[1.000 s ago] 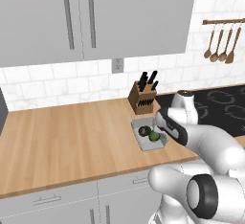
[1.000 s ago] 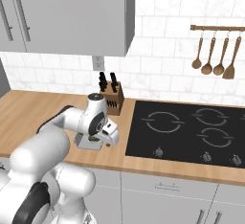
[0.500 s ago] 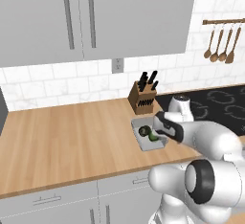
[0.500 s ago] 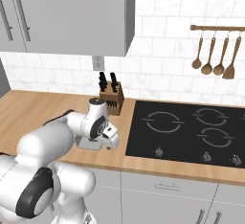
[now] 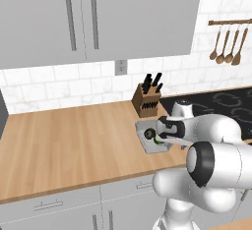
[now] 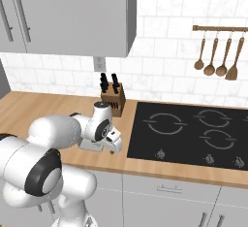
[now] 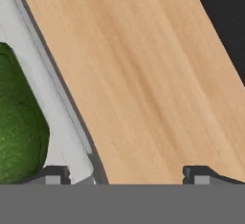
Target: Take the meat container that has the steak and place it on the second highest rack of the freezer. Then take the vegetable container that has the cucumber and avocado and place it on the highest rack of the freezer.
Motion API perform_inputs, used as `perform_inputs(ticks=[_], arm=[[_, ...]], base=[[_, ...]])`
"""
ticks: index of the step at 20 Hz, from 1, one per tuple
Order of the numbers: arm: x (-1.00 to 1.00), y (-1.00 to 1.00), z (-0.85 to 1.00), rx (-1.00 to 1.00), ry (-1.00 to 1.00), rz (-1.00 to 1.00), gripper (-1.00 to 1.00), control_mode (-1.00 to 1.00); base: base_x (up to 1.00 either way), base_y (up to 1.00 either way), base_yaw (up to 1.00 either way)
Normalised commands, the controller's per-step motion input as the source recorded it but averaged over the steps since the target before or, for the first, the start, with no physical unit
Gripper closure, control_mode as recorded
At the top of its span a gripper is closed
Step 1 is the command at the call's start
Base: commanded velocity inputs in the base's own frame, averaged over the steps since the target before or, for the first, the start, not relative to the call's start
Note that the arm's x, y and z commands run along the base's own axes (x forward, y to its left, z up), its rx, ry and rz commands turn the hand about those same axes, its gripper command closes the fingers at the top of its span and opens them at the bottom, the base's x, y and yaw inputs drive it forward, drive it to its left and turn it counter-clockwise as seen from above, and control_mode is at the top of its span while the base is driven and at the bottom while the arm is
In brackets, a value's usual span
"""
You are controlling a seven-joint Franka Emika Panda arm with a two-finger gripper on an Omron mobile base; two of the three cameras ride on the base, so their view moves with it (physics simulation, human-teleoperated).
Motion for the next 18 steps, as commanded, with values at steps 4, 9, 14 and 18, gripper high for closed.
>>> perform_inputs(ticks=[4,9,14,18], arm=[[0.0,-0.09,-0.04,0.0,0.02,0.0,-1.0,-1.0],[0.0,-0.01,0.0,0.0,0.0,0.0,1.0,-1.0],[0.0,0.0,0.0,0.0,0.0,0.0,1.0,-1.0],[0.0,-0.01,0.0,0.0,0.0,0.0,1.0,-1.0]], base=[[0.0,0.0,0.0],[0.0,0.0,0.0],[0.0,0.0,0.0],[0.0,0.0,0.0]])
